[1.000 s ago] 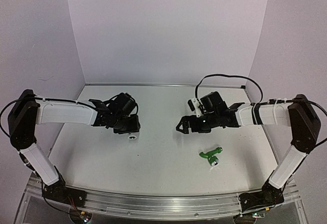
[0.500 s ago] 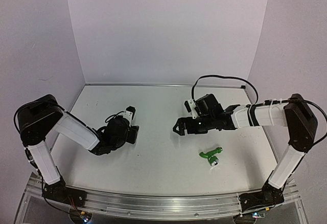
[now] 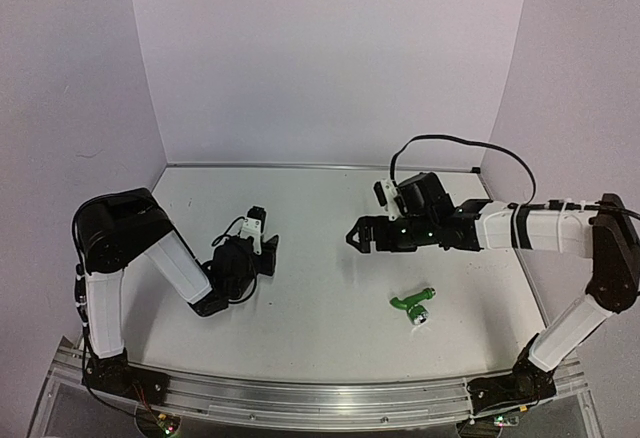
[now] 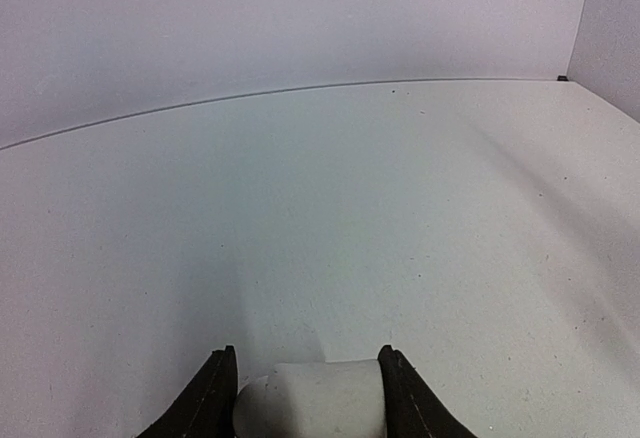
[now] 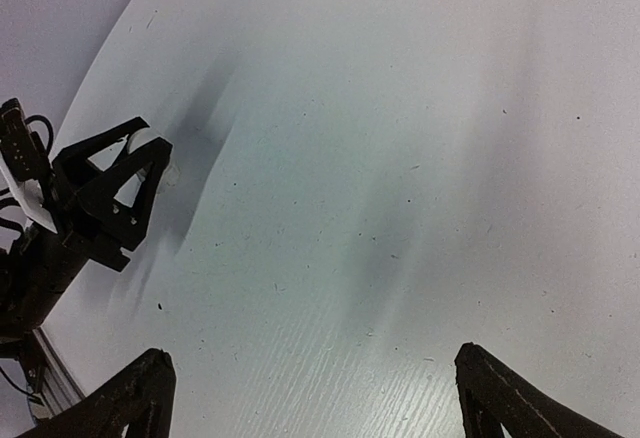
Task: Install the water faucets
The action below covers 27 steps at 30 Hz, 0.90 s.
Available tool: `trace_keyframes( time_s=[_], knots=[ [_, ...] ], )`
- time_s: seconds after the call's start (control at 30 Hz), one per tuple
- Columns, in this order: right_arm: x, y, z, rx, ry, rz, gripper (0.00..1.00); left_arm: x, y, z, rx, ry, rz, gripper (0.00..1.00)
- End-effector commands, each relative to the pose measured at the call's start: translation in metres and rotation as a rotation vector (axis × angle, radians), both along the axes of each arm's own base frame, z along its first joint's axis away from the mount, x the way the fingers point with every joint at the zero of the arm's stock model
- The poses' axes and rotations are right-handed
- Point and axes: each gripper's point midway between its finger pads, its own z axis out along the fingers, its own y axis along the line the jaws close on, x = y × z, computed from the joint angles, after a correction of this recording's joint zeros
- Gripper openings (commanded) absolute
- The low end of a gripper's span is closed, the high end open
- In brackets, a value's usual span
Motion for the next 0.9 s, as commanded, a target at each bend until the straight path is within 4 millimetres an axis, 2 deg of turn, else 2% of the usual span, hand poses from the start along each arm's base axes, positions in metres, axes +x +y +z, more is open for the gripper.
trace_keyframes(
  time_s=[0.0, 0.23, 0.43, 0.53, 0.6, 0.7, 0.87],
  knots=[
    [-0.003, -0.011, 0.011, -0.005, -0.010, -0.039, 0.98, 0.006, -0.007, 0.025, -0.105, -0.101, -0.002, 0.03],
    [-0.002, -0.014, 0.015, -0.016, -0.016, -0.046, 0.98, 0.003, -0.008, 0.002, -0.077, -0.079, -0.021, 0.08],
    [-0.002, -0.015, 0.012, -0.024, -0.010, -0.049, 0.98, 0.000, -0.006, -0.007, -0.084, -0.060, -0.022, 0.18],
    [-0.003, -0.014, 0.009, -0.025, 0.001, -0.048, 0.98, -0.001, -0.005, -0.010, -0.088, -0.053, -0.021, 0.30],
    [-0.003, -0.014, 0.008, -0.026, 0.002, -0.048, 0.98, -0.002, -0.004, -0.009, -0.099, -0.051, -0.021, 0.34],
    [-0.003, -0.016, 0.007, -0.033, 0.000, -0.050, 0.98, -0.007, 0.001, -0.001, -0.129, -0.048, -0.021, 0.51],
    [-0.002, -0.015, 0.002, -0.040, 0.002, -0.046, 0.98, -0.016, 0.005, 0.010, -0.157, -0.044, -0.040, 0.70]
  ],
)
